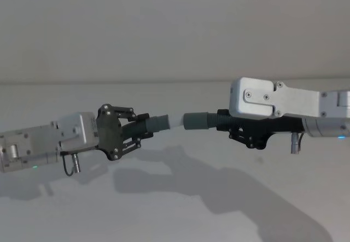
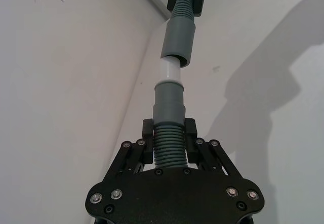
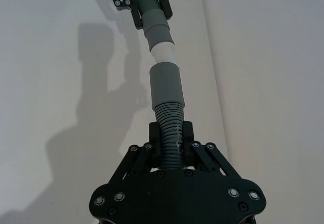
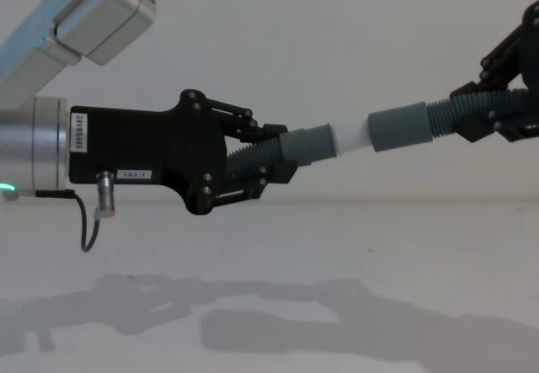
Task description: Use both hands to pick up one end of the pipe from the table, align the ends, and insert them.
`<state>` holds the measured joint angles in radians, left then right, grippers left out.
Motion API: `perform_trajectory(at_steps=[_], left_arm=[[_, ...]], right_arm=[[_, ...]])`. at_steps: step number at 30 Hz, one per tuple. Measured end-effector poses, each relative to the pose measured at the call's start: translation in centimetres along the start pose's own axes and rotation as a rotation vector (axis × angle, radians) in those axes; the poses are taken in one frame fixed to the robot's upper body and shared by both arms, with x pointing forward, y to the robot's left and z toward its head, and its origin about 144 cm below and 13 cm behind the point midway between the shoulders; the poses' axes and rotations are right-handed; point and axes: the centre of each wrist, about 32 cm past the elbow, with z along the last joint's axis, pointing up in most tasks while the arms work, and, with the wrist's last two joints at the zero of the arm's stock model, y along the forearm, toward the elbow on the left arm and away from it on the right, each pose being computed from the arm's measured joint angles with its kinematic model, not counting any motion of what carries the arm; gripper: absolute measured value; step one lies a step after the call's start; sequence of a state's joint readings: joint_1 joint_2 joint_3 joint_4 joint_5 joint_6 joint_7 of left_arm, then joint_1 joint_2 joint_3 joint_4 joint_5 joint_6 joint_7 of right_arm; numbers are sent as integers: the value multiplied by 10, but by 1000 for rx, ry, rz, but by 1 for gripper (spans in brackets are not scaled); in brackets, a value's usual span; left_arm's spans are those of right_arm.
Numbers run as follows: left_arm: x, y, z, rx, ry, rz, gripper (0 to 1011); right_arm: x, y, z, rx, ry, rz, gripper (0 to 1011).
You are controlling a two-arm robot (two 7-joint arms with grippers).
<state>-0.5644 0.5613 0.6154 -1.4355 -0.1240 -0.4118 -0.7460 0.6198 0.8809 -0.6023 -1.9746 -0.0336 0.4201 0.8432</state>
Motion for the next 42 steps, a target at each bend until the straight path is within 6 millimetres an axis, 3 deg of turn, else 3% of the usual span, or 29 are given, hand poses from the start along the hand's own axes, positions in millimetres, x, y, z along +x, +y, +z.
perform_trajectory(at_steps=[42], left_arm=[[0,0,0,0,0,0,320]], right_arm=[[7,7,-6,40,10,14,223]])
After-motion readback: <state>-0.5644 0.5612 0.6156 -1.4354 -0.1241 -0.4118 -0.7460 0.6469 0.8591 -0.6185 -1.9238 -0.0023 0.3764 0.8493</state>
